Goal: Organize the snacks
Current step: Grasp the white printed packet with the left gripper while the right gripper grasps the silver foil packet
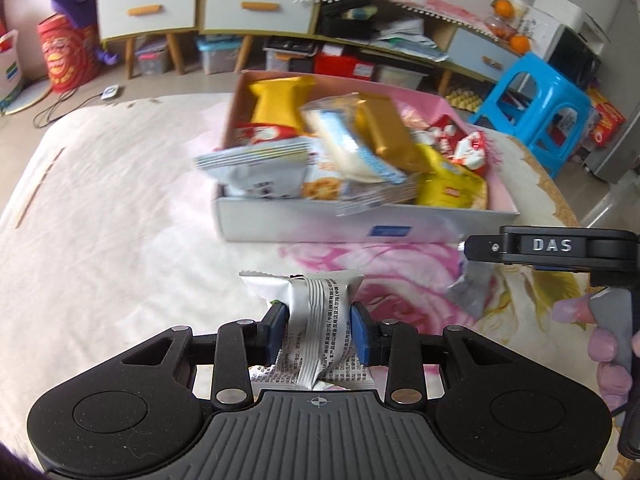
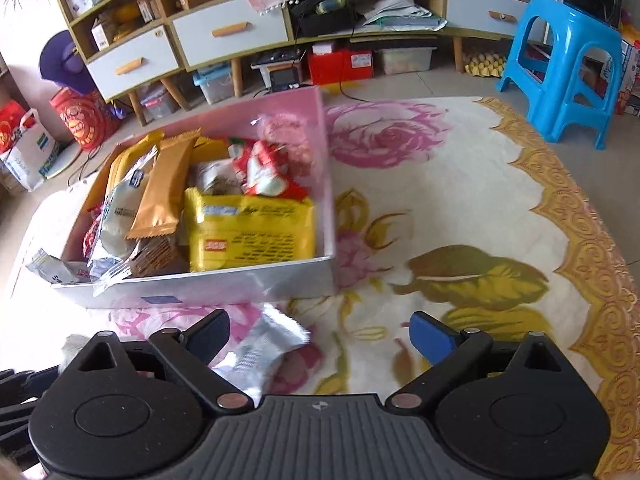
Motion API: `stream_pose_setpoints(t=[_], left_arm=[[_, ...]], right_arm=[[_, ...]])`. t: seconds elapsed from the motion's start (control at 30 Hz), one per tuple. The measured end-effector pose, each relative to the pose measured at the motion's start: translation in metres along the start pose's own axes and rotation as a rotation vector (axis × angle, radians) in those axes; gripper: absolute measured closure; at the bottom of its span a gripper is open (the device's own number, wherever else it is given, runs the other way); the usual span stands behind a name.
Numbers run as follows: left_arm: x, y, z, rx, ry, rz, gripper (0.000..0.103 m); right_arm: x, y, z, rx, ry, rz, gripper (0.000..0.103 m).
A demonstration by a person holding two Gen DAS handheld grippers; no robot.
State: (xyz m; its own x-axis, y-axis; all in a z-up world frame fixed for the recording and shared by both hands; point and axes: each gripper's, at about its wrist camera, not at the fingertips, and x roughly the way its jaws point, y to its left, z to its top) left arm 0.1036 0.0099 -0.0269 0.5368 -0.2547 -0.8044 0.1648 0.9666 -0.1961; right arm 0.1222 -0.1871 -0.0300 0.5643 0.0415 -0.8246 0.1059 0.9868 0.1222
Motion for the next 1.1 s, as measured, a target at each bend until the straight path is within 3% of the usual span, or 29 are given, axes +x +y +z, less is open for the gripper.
stream_pose_setpoints(t=[0.17,0.27,0.33,0.5,0.73,0.87,1.1], left_arm=[[-0.005,0.012,-0.002,0.009,-0.015,-0.003,0.067],[-0.006,0.014,-0.006,0.027,-0.02,-0.004,0.056],[-0.006,0.014,-0.009,0.033,-0.028,0.0,0.052],[-0.003,0.012,-0.019,0.068,-0.031,-0.028,0.036],[-0.001,0.009,-0.03,0.105,-0.05,-0.024,0.036],[-0.004,0.01,-0.029,0.088,-0.066,-0.035,0.041],[-0.007,0.005,-0.027,0.093,-0.072,-0.036,0.067]], right_arm=[[0.013,0.019,-0.007,0.002,0.048,-0.047,0.035],[0.012,0.031,-0.014,-0.078,0.022,-0.107,0.044],[0.009,0.032,-0.016,-0.1,0.016,-0.088,0.055],[-0.001,0.022,-0.025,-0.128,0.014,-0.06,0.064],[-0.008,0.014,-0.032,-0.222,-0.004,0.007,0.08],[-0.01,0.006,-0.032,-0.239,0.011,0.024,0.082],[-0.013,-0.005,-0.027,-0.184,0.063,-0.003,0.083]])
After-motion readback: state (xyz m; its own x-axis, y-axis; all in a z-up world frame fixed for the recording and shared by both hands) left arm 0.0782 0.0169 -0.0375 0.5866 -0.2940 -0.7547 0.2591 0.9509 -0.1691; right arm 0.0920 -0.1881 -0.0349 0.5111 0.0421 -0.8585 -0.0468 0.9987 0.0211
